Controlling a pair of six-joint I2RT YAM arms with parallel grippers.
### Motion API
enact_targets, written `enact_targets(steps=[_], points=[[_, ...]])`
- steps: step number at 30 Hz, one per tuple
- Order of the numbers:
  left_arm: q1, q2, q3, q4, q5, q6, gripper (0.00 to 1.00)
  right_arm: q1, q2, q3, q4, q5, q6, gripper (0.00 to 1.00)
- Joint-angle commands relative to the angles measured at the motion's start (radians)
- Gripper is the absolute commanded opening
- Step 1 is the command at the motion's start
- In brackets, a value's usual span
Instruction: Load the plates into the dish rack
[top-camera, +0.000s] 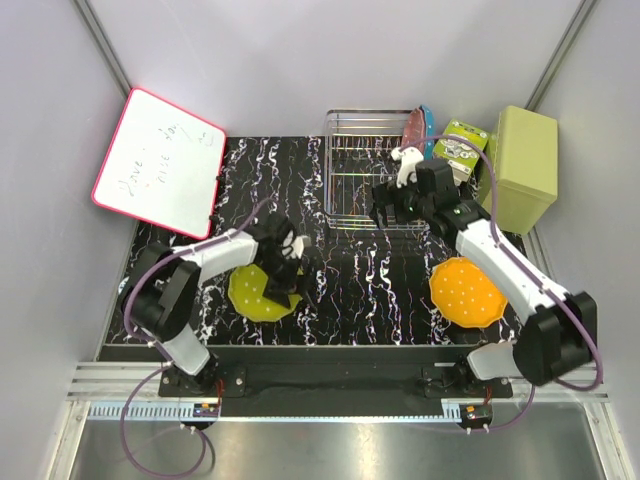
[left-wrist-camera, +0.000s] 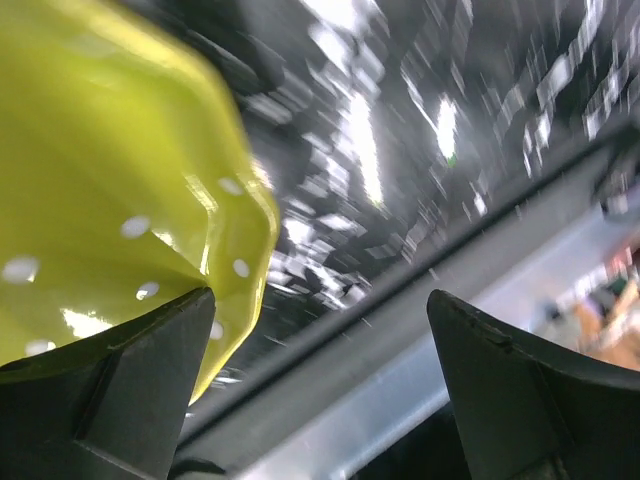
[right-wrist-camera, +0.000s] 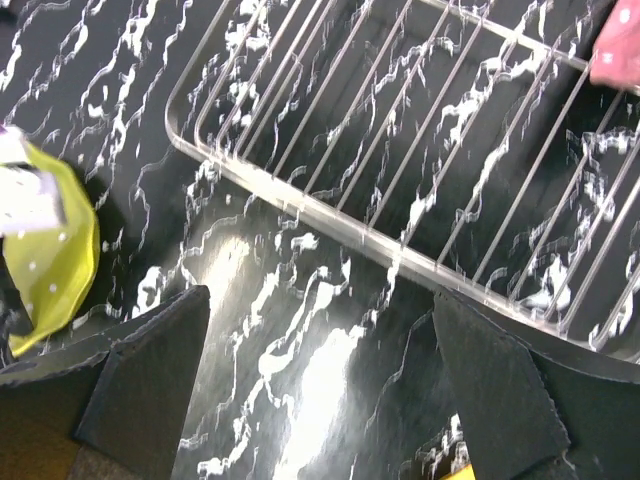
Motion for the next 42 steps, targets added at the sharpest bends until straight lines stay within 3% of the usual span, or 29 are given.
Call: enact_targets(steps=[1, 4, 5, 9, 11, 15, 21, 27, 30, 31, 34, 36, 38, 42], points=[[-0.041, -0.007, 0.001, 0.046, -0.022, -0.016, 0.99, -0.002, -0.124, -0.090, 0.016, -0.013, 0.021, 1.00], [-0.003, -0.143, 0.140, 0.012, -0.250, 0.023, 0.99, -0.008, -0.217, -0.163, 0.016, -0.034, 0.068, 0.99], [0.025, -0.191, 0.133, 0.017, -0.299, -0.037, 0.99, -0.010, -0.233, -0.170, 0.014, -0.048, 0.087, 1.00], [0.239, -0.437, -0.025, -0.009, -0.390, -0.240, 0.99, -0.025, -0.230, -0.193, 0.001, -0.184, 0.310, 0.99], [0.269, -0.532, -0.086, -0.072, -0.407, -0.276, 0.99, -0.023, -0.190, -0.219, 0.020, -0.312, 0.388, 0.99], [0.335, -0.572, -0.178, -0.094, -0.441, -0.301, 0.95, -0.023, -0.089, -0.282, 0.157, -0.425, 0.586, 0.98], [0.499, -0.538, -0.296, -0.009, -0.414, -0.341, 0.89, 0.013, 0.012, -0.361, 0.324, -0.490, 0.685, 0.96], [0.540, -0.456, -0.335, 0.052, -0.400, -0.294, 0.88, 0.081, 0.040, -0.433, 0.465, -0.495, 0.740, 0.95], [0.553, -0.414, -0.384, 0.152, -0.294, -0.306, 0.74, 0.110, 0.071, -0.462, 0.542, -0.501, 0.780, 0.93], [0.551, -0.403, -0.402, 0.210, -0.265, -0.306, 0.63, 0.118, 0.098, -0.474, 0.565, -0.510, 0.795, 0.91], [0.551, -0.347, -0.415, 0.264, -0.213, -0.284, 0.52, 0.127, 0.169, -0.506, 0.678, -0.543, 0.860, 0.89], [0.553, -0.312, -0.419, 0.284, -0.173, -0.261, 0.38, 0.142, 0.203, -0.523, 0.764, -0.541, 0.899, 0.89], [0.553, -0.278, -0.433, 0.327, -0.144, -0.248, 0.23, 0.171, 0.227, -0.549, 0.813, -0.499, 0.915, 0.89], [0.530, -0.224, -0.430, 0.382, -0.079, -0.243, 0.06, 0.216, 0.246, -0.563, 0.812, -0.415, 0.946, 0.89]])
